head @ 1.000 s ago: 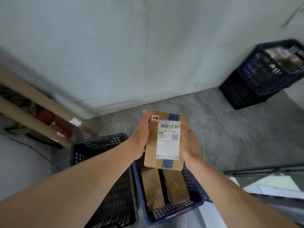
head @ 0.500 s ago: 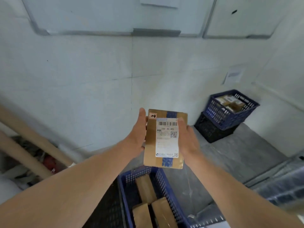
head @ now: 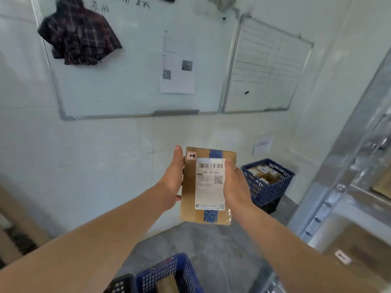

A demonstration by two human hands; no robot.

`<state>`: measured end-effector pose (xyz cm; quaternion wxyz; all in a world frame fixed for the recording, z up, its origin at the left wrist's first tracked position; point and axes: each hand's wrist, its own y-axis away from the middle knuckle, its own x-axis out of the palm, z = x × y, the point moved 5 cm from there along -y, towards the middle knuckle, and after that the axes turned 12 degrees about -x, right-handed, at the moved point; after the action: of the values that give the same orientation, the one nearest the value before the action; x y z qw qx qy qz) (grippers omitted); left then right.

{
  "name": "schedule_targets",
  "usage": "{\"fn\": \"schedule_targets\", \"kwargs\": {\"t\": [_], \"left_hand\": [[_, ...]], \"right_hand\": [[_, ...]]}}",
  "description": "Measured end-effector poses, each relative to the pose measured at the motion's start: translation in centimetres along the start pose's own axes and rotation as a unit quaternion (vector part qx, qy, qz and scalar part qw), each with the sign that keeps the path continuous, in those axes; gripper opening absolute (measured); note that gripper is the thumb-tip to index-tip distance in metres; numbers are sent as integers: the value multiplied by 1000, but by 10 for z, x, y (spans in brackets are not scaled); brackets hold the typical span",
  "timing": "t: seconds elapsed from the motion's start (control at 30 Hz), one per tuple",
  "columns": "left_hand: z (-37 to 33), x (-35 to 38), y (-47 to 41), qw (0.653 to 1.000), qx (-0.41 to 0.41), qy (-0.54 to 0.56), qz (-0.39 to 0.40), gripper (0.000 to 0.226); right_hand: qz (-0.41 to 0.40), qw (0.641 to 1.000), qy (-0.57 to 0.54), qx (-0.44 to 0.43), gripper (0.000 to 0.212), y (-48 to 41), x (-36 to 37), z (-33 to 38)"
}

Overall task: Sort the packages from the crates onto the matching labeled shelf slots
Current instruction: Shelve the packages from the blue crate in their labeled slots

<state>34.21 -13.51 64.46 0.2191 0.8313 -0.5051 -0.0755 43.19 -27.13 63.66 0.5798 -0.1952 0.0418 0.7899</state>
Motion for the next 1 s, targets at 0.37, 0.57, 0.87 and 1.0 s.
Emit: {"fn": "schedule_targets", "kwargs": {"t": [0.37,0.57,0.87,1.0], "left_hand": [[-59,40,68,993,67,-48,89,67],[-78,67,104,983,96,-78,133,79],[-99,109,160,966,122,-96,207,77],[-101,127,184,958,130,-105,234,76]], "right_hand": [[-116,993,-10,-20,97,53,-78,78],[-170,985,2,-38,76,85,-122,105],[-251,967,7,-50,77,130,-184,136],[-278,959,1,-49,73,155,-208,144]]}}
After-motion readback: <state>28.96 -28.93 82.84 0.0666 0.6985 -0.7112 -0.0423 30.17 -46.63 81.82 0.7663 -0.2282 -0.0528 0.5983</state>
